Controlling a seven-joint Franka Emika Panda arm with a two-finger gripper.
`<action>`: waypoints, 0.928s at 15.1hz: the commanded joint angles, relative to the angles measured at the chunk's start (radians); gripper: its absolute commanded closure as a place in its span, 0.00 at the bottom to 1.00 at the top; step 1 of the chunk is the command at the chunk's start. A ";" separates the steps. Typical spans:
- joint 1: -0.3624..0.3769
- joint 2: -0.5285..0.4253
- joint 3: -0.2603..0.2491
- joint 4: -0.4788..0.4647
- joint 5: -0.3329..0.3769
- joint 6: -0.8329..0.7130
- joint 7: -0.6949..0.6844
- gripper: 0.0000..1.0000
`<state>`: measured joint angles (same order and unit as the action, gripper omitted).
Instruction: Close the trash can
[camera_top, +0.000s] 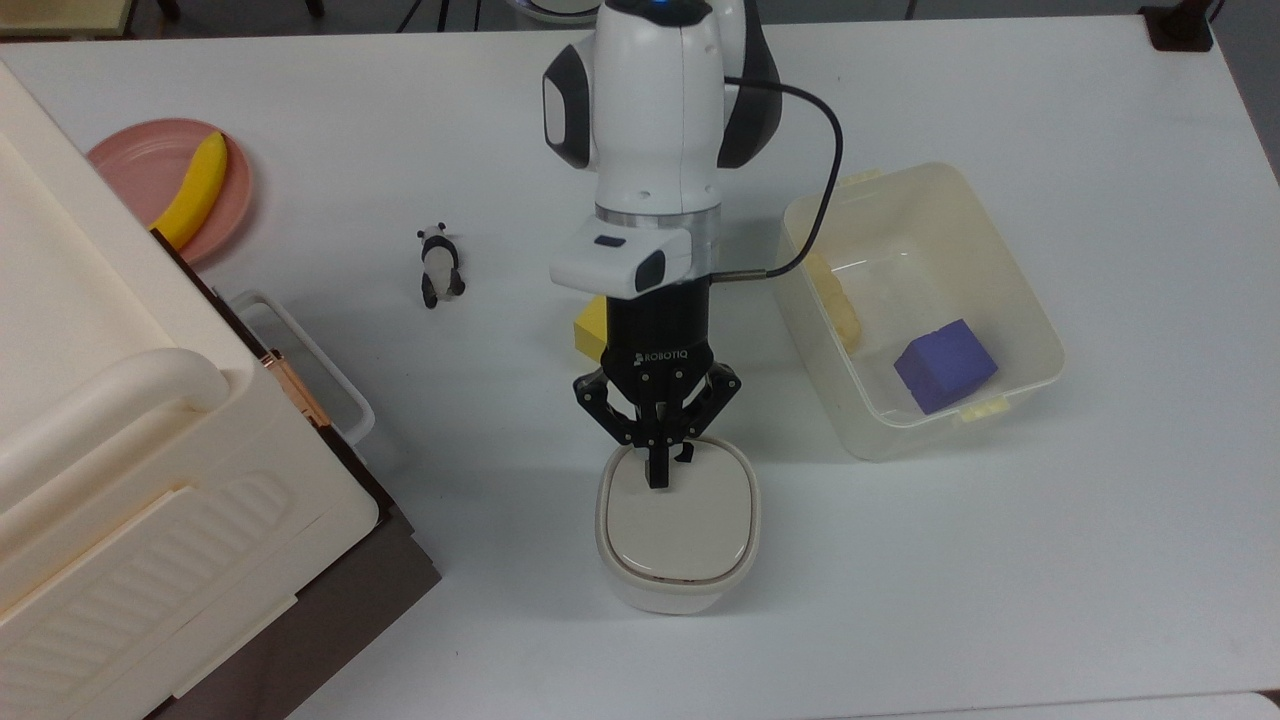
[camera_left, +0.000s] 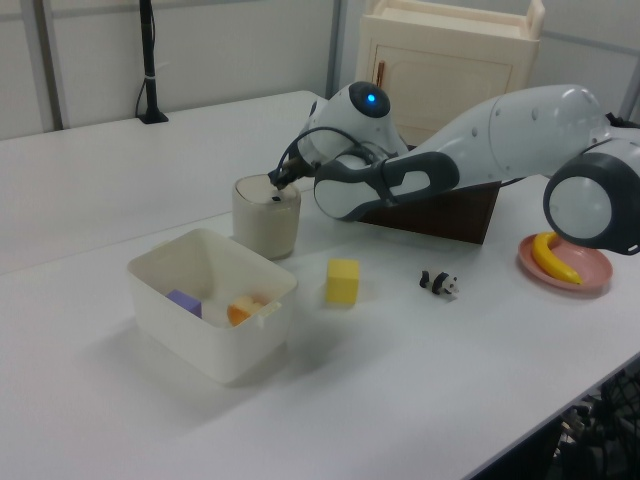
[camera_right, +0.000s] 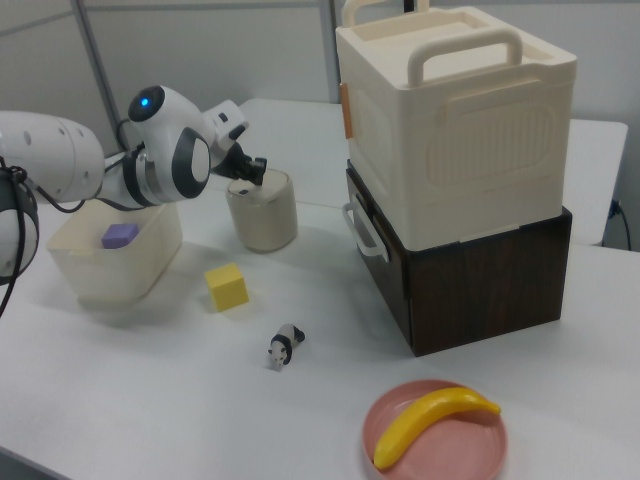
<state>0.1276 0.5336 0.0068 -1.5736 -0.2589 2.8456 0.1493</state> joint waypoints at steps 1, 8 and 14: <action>0.001 -0.199 0.004 -0.098 0.016 -0.102 0.058 0.95; 0.007 -0.432 0.058 -0.128 0.026 -0.860 0.070 0.00; 0.001 -0.575 0.059 -0.128 0.131 -1.239 0.056 0.00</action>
<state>0.1344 0.0617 0.0685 -1.6474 -0.1906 1.7023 0.2071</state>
